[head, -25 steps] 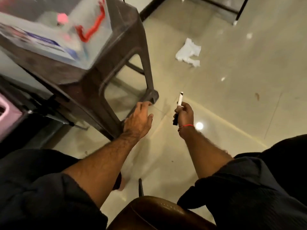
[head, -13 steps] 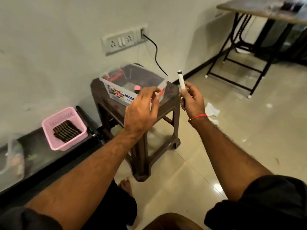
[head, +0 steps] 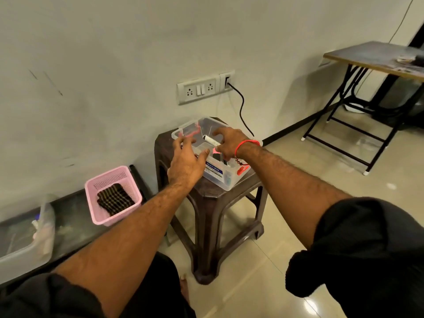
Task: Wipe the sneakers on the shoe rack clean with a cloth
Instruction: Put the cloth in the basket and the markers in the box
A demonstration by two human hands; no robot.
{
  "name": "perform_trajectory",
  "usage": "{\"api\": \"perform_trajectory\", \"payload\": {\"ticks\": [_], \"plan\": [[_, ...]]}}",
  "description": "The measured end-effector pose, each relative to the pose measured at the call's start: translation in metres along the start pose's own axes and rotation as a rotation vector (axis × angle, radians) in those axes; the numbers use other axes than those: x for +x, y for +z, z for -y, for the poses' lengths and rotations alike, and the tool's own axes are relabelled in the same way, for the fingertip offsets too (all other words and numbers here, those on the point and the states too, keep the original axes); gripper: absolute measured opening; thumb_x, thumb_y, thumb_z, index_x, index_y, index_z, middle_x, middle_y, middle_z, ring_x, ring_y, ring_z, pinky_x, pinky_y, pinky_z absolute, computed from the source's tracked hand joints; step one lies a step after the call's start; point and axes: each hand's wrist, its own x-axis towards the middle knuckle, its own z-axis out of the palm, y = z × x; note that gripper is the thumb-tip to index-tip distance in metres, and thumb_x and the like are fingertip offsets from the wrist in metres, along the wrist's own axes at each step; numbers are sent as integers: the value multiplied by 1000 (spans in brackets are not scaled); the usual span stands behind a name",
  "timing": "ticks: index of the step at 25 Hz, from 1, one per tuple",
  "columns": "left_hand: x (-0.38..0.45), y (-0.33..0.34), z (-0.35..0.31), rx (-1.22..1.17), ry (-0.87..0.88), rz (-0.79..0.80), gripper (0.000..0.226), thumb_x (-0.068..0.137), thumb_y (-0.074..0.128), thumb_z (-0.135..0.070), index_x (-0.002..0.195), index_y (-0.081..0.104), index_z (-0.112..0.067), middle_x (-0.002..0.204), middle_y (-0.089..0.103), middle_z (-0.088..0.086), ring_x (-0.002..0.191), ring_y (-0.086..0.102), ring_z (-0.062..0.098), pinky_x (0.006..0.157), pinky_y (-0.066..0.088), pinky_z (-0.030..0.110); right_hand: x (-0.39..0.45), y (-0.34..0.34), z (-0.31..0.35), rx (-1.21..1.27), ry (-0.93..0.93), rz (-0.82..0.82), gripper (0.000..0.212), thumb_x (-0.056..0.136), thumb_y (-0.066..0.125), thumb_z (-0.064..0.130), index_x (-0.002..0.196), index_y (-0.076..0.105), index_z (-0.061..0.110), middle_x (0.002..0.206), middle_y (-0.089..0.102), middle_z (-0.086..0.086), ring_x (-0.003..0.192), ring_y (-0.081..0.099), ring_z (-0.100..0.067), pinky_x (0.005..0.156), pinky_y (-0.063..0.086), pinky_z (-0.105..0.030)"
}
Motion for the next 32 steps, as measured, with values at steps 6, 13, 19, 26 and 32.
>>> {"api": "perform_trajectory", "payload": {"ticks": [6,13,19,26,32], "plan": [[6,2,12,-10,-12,2,59,93,64,-52,141,49,-21,156,31,-3,121,61,23,94,56,44,27,28,18,8,92,96,58,90,68,5,143,49,19,136,59,-14,110,64,-31,77,57,-36],[5,0,11,-3,-28,4,63,93,62,-54,143,47,-19,155,32,-3,122,60,22,94,55,40,29,33,12,64,159,84,56,88,72,7,140,52,17,133,61,-14,116,63,-32,88,54,-40],[3,1,11,-28,-35,9,62,94,63,-52,143,48,-17,154,34,-1,124,60,23,98,54,43,19,10,-1,128,87,-198,42,91,61,-5,128,63,14,132,61,-14,121,59,-31,102,51,-36],[-1,8,8,-212,-168,-9,77,92,67,-47,154,32,-19,162,24,9,132,52,28,97,57,48,-19,9,-41,223,204,-495,64,93,65,12,150,39,21,151,37,-10,139,34,-30,113,37,-44],[-8,7,6,-572,-439,168,67,97,63,-43,154,31,-32,129,64,7,115,65,29,69,65,46,-22,16,-40,359,357,-483,71,94,62,13,155,26,21,155,33,-12,137,42,-34,107,45,-48]]}}
